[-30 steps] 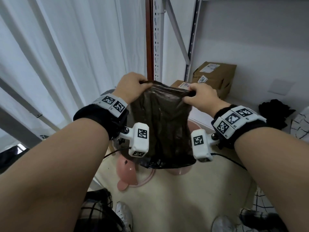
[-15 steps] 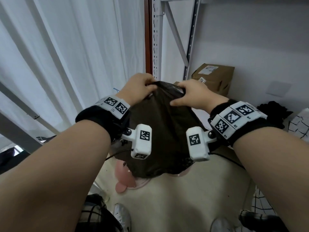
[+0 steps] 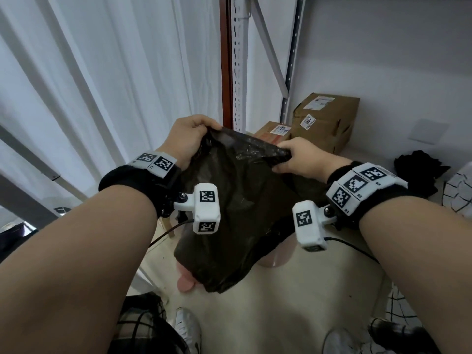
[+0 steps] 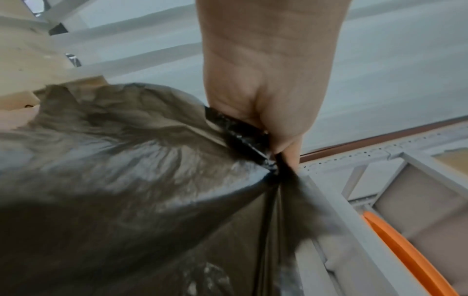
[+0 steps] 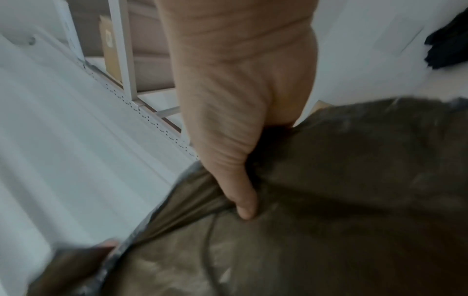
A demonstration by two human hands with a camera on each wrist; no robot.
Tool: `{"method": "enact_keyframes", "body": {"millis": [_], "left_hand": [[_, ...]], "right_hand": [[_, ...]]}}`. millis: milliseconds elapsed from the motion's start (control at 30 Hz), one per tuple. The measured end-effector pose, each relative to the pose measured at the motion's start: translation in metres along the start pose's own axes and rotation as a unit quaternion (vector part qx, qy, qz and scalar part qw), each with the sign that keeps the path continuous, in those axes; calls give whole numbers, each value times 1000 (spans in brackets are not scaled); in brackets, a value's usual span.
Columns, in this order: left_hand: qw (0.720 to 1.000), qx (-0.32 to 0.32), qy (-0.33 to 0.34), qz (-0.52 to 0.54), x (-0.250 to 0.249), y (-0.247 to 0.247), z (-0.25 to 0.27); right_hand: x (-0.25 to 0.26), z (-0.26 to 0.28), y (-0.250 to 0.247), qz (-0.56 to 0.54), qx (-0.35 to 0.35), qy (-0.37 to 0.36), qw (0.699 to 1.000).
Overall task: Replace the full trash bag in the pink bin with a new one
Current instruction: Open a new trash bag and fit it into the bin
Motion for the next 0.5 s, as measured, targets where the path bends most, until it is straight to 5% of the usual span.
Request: {"method": "enact_keyframes", "body": {"millis": [167,333,400,500], "left_hand": [[990,-111,-82,36,14,-22,-6],[987,-61,-148,25,23,-18,-4],[994,-37,-85,-65,12,-8,-5],[990,-41,10,-136,-2,4,-4]], "right_hand": [[-30,5,-15,17,-108,15,994],[-34,16,-31,-16,-186,8,982],[-31,14,-18,0,-102,11,995],[-35,14,22,72,133,34,988]]}}
Point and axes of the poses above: each hand's wrist, its own z-axis away from the middle knuckle, its own y-axis out of the palm, x = y × z, the point moved 6 cm from there along -z, towards the middle knuckle, and after that the axes turned 3 degrees about -x, right-handed, at the moved point
